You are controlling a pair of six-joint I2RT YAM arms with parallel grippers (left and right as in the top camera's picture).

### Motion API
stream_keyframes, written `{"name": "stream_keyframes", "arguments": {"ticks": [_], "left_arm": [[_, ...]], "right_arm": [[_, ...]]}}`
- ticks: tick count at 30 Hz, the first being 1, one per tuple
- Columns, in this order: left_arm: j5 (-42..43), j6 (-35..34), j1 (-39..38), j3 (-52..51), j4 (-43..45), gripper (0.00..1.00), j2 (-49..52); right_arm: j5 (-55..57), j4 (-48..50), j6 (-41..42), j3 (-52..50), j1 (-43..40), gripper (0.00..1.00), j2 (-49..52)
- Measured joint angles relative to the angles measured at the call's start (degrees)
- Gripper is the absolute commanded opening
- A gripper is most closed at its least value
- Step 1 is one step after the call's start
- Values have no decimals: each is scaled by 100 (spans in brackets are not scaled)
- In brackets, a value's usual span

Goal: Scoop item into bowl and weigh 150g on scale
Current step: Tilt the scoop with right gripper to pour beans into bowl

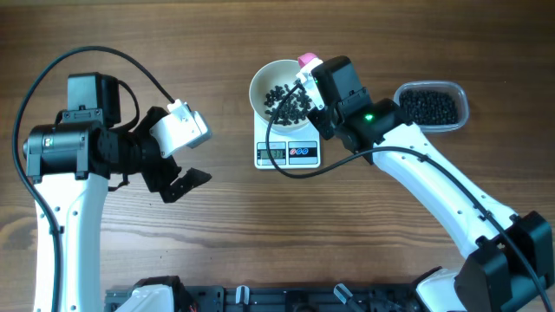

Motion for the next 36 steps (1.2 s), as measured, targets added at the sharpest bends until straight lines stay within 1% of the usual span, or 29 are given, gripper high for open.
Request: {"name": "stream_keyframes", "arguments": {"ticks": [8,19,30,36], "left_arm": [[0,0,0,0,0,100,0],[0,0,0,0,0,100,0],[0,0,0,0,0,100,0],[0,0,0,0,0,100,0]], "right_arm": [[0,-4,-103,0,116,4,0],[-2,-4,-28,0,116,4,0],[-2,-22,592,11,116,4,0],[-9,-413,1207,463,-26,4,7]]}}
